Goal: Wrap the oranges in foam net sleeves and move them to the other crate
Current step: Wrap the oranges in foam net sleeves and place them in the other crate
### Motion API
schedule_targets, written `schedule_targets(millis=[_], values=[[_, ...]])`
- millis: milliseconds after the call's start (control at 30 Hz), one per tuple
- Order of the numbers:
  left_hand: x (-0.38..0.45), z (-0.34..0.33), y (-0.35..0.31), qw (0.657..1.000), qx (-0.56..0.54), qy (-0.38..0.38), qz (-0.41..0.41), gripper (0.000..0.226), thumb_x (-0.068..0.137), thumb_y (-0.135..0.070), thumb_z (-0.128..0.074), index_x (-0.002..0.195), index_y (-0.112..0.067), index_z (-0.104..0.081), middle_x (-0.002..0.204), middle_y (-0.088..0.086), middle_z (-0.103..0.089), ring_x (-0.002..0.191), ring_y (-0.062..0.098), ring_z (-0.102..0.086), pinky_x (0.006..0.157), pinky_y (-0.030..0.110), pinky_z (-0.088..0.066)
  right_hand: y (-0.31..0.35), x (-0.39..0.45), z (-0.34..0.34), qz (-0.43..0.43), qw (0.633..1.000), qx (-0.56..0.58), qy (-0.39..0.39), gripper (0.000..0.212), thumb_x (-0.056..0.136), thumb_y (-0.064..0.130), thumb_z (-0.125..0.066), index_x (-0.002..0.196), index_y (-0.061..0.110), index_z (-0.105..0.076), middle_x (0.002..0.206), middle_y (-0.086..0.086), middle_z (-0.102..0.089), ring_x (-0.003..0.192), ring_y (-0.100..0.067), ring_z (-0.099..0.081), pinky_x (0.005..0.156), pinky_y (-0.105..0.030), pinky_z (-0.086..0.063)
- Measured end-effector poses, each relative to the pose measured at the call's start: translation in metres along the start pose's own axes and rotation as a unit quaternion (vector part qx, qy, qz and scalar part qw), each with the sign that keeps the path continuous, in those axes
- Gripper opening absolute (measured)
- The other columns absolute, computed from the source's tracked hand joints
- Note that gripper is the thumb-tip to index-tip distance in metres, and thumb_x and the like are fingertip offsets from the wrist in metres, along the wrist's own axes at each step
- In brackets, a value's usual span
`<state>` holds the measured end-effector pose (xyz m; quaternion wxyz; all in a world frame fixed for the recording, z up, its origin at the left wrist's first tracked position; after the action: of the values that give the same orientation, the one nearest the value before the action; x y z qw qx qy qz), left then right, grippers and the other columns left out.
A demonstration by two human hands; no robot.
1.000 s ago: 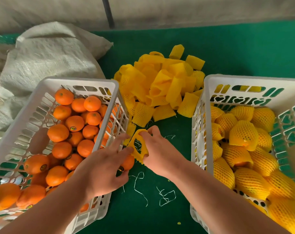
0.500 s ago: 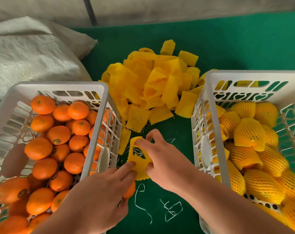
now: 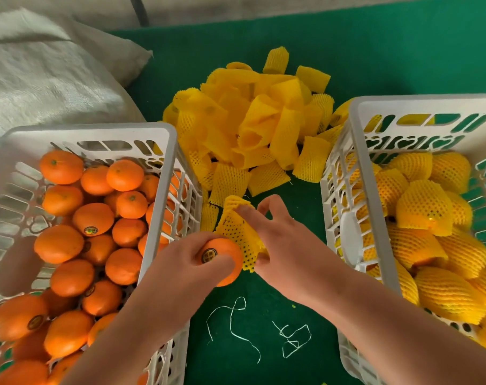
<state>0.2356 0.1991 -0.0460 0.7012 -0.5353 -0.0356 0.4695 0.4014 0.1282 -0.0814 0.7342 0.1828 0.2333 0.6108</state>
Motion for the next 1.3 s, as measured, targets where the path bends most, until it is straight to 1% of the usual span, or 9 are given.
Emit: schedule_targets(millis=[167, 467, 567, 700, 767, 967, 1100, 1233, 1300], values=[[-0.003, -0.018, 0.01, 0.977, -0.2, -0.043, 0.058, 0.03, 0.074, -0.05, -0.065, 0.102, -0.049, -0.075, 0.091, -0.012, -0.07, 0.065, 0.01, -0.064, 0.068, 0.029, -0.056, 0.003, -0.001, -0.001, 0.001, 0.999, 0.034, -0.003, 0.08, 0.085, 0.016, -0.075, 0.145, 0.046, -0.031, 0.129, 0.004, -0.03, 0.06, -0.009, -0.054, 0.049, -0.016, -0.039], [0.012, -0.047, 0.007, 0.959, -0.238, -0.153, 0.027, 0.053, 0.068, -0.065, -0.066, 0.113, -0.039, -0.075, 0.118, 0.001, -0.064, 0.087, 0.012, -0.07, 0.063, 0.025, -0.058, 0.005, -0.002, 0.0, -0.007, 0.997, 0.081, -0.015, 0.071, 0.086, 0.022, -0.074, 0.141, 0.042, -0.035, 0.13, 0.003, -0.03, 0.075, -0.023, -0.063, 0.064, -0.039, -0.061], [0.018, -0.045, 0.011, 0.964, -0.19, -0.182, 0.025, 0.056, 0.067, -0.07, -0.07, 0.112, -0.037, -0.074, 0.125, -0.003, -0.062, 0.088, 0.008, -0.072, 0.061, 0.026, -0.061, 0.003, -0.002, 0.001, -0.012, 0.997, 0.078, -0.021, 0.073, 0.084, 0.022, -0.077, 0.141, 0.038, -0.036, 0.131, 0.004, -0.029, 0.077, -0.022, -0.064, 0.065, -0.034, -0.061], [0.022, -0.038, 0.014, 0.98, -0.068, -0.185, 0.005, 0.041, 0.077, -0.07, -0.075, 0.103, -0.038, -0.075, 0.086, -0.013, -0.074, 0.076, 0.008, -0.07, 0.062, 0.029, -0.061, 0.004, -0.002, -0.001, -0.016, 0.997, 0.072, -0.024, 0.07, 0.082, 0.021, -0.08, 0.138, 0.033, -0.04, 0.134, 0.005, -0.027, 0.076, -0.022, -0.065, 0.062, -0.028, -0.061], [0.02, -0.035, 0.014, 0.983, -0.03, -0.182, 0.002, 0.04, 0.077, -0.067, -0.076, 0.107, -0.04, -0.074, 0.085, -0.018, -0.073, 0.079, 0.001, -0.069, 0.064, 0.02, -0.058, 0.007, -0.003, -0.003, -0.011, 0.997, 0.075, -0.022, 0.07, 0.082, 0.021, -0.081, 0.137, 0.032, -0.04, 0.134, 0.006, -0.026, 0.077, -0.02, -0.065, 0.062, -0.025, -0.061], [0.016, -0.029, 0.009, 0.995, -0.054, -0.088, 0.006, 0.035, 0.076, -0.052, -0.074, 0.11, -0.05, -0.067, 0.093, -0.012, -0.073, 0.083, 0.012, -0.07, 0.073, 0.039, -0.063, 0.007, -0.001, -0.001, -0.011, 0.996, 0.087, -0.031, 0.069, 0.081, 0.021, -0.081, 0.136, 0.035, -0.042, 0.134, 0.009, -0.025, 0.076, -0.02, -0.065, 0.064, -0.026, -0.062], [0.01, -0.017, -0.003, 0.972, 0.118, -0.198, -0.052, 0.036, 0.076, -0.06, -0.076, 0.108, -0.048, -0.065, 0.08, -0.023, -0.066, 0.078, -0.002, -0.063, 0.057, 0.011, -0.048, 0.013, -0.002, 0.004, 0.001, 0.994, 0.102, -0.038, 0.061, 0.084, 0.024, -0.077, 0.135, 0.036, -0.045, 0.135, 0.01, -0.027, 0.077, -0.021, -0.066, 0.065, -0.029, -0.061], [0.005, -0.017, -0.011, 0.926, 0.236, -0.285, -0.074, 0.054, 0.077, -0.075, -0.067, 0.116, -0.038, -0.064, 0.1, -0.021, -0.062, 0.095, 0.01, -0.059, 0.075, 0.031, -0.055, 0.02, -0.004, 0.011, 0.032, 0.993, 0.105, -0.047, 0.058, 0.088, 0.024, -0.07, 0.139, 0.037, -0.045, 0.137, 0.011, -0.03, 0.075, -0.015, -0.063, 0.062, -0.026, -0.057], [0.008, -0.018, -0.011, 0.924, 0.224, -0.301, -0.072, 0.05, 0.077, -0.07, -0.072, 0.113, -0.035, -0.065, 0.098, -0.019, -0.061, 0.088, 0.006, -0.056, 0.07, 0.022, -0.047, 0.023, -0.004, 0.013, 0.049, 0.992, 0.108, -0.038, 0.059, 0.088, 0.021, -0.066, 0.141, 0.039, -0.044, 0.138, 0.012, -0.029, 0.073, -0.014, -0.061, 0.061, -0.025, -0.055]])
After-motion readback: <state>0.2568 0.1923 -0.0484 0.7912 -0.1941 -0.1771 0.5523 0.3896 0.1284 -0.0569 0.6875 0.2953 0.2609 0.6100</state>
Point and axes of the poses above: each hand's wrist, its own x-axis towards the middle knuckle, its own z-axis out of the back of the hand, y = z × x, the point moved 4 cm from there along x, towards the middle knuckle
